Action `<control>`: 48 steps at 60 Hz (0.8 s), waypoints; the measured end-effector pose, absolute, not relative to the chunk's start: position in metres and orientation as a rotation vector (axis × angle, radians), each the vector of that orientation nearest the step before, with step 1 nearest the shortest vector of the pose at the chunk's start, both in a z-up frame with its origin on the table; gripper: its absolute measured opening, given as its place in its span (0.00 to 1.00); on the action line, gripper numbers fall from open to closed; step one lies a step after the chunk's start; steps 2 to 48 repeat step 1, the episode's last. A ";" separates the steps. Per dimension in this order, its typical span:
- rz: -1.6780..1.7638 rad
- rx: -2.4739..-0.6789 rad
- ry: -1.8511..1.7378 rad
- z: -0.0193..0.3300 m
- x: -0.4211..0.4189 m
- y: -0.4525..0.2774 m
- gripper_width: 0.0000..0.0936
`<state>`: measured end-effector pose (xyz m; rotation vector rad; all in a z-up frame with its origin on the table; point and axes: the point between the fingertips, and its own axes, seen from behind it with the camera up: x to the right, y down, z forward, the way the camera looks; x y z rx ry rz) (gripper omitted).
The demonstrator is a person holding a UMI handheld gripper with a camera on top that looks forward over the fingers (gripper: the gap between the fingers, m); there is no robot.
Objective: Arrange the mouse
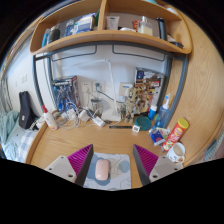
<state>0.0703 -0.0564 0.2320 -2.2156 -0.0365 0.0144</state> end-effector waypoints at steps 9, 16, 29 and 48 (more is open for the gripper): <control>0.016 -2.217 -0.038 0.231 0.070 -0.057 0.84; 0.016 -2.217 -0.038 0.231 0.070 -0.057 0.84; 0.016 -2.217 -0.038 0.231 0.070 -0.057 0.84; 0.016 -2.217 -0.038 0.231 0.070 -0.057 0.84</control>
